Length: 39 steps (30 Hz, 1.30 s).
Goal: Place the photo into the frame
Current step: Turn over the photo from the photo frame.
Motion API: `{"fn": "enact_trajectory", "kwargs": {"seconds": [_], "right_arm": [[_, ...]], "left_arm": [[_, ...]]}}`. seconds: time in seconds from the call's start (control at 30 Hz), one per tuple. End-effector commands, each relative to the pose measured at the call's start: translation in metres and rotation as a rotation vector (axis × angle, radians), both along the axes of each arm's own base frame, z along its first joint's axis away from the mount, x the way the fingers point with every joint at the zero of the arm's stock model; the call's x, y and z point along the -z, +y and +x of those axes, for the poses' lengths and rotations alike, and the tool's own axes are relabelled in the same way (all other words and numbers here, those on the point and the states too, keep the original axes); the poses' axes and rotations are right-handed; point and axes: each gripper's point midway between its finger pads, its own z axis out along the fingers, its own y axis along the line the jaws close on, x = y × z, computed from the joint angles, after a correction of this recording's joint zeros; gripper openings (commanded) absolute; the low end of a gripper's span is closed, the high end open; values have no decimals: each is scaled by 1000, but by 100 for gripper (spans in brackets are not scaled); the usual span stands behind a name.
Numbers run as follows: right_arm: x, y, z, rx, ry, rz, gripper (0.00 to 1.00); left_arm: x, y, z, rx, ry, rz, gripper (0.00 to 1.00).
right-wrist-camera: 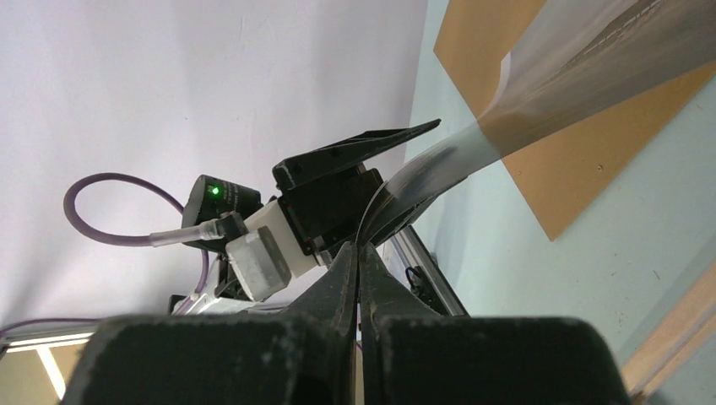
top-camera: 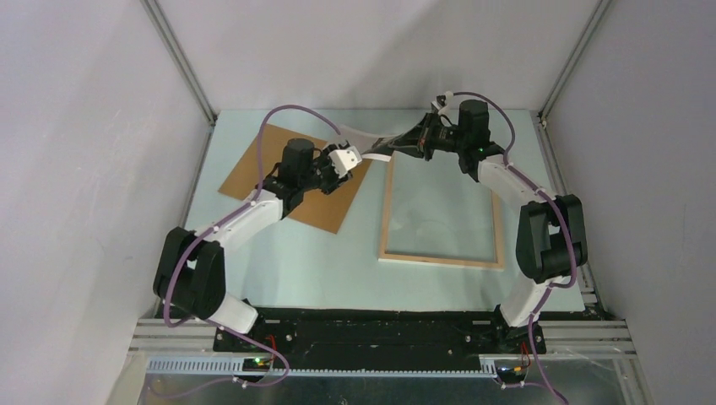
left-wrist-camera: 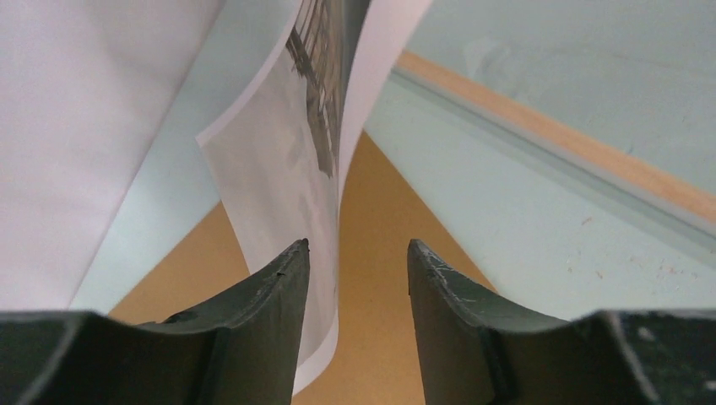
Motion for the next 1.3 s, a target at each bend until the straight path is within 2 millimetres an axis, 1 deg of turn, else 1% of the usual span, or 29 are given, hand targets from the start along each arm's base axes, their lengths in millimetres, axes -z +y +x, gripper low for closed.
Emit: {"fn": "enact_trajectory", "kwargs": {"seconds": [0.0, 0.13, 0.17, 0.3, 0.33, 0.37, 0.4, 0.43, 0.5, 0.67, 0.7, 0.73, 0.77, 0.8, 0.83, 0.87, 0.9, 0.93, 0.97, 1.0, 1.03, 1.07, 1.1, 1.13, 1.17, 1.2, 1.23, 1.27], "right_arm": [[-32, -3, -9, -14, -91, 40, 0], [-32, -4, -8, -12, -90, 42, 0], [-33, -4, -8, -12, -90, 43, 0], [-33, -6, -8, -6, -93, 44, 0], [-33, -7, -7, -5, -93, 44, 0], [-34, -8, -7, -2, -94, 44, 0], [-33, -8, -7, -1, -96, 43, 0], [-34, -9, -7, 3, -98, 43, 0], [-35, -10, -7, 6, -102, 43, 0], [-44, -20, -6, 29, -127, 46, 0], [-45, -22, -6, 33, -129, 45, 3], [-49, -25, -6, 42, -139, 45, 13], [-51, -29, -5, 51, -145, 45, 19], [-56, -31, -7, 55, -157, 45, 32], [-58, -35, -6, 66, -164, 44, 38], [-63, -38, -7, 72, -179, 42, 51], [-65, -43, -6, 84, -185, 40, 59], [-70, -46, -8, 93, -198, 38, 72], [-73, -52, -6, 108, -206, 37, 77], [-79, -56, -9, 116, -228, 35, 84], [-82, -64, -7, 136, -238, 32, 87], [-89, -70, -9, 147, -256, 32, 90], [-97, -81, -9, 173, -282, 29, 91], [-101, -87, -9, 188, -292, 27, 92], [-110, -100, -11, 217, -321, 24, 93], [-114, -104, -13, 225, -333, 22, 93], [-124, -123, -14, 269, -367, 14, 93], [-130, -140, -12, 311, -384, 5, 93]], "left_arm": [[-25, -25, 7, 57, -37, -87, 50], [-19, -31, 10, 66, -13, -100, 46], [-20, -33, 11, 70, -11, -107, 45], [-19, -36, 10, 72, 8, -122, 35], [-19, -37, 9, 74, 10, -125, 30], [-18, -36, 9, 73, 12, -125, 28], [-19, -36, 8, 75, 12, -127, 21], [-19, -37, 7, 74, 16, -131, 13], [-24, -37, 6, 74, 17, -146, 2], [-47, -40, 2, 54, 31, -215, 0], [-55, -41, -1, 58, 31, -229, 0], [-57, -41, -4, 52, 55, -245, 0], [-69, -42, -5, 55, 48, -266, 0], [-69, -42, -9, 45, 85, -279, 0], [-81, -44, -11, 50, 81, -301, 0], [-87, -44, -15, 42, 110, -326, 0], [-98, -46, -16, 45, 107, -347, 0], [-103, -47, -21, 40, 140, -374, 0], [-116, -49, -21, 42, 138, -397, 0], [-121, -52, -25, 37, 174, -434, 0], [-133, -53, -26, 38, 175, -459, 0], [-139, -56, -30, 34, 214, -498, 0], [-151, -59, -32, 29, 237, -541, 0], [-155, -62, -34, 35, 250, -553, 0], [-167, -65, -36, 29, 273, -595, 0], [-170, -69, -39, 33, 295, -610, 0], [-182, -72, -42, 31, 319, -647, 0], [-185, -75, -43, 36, 343, -665, 0]]}}
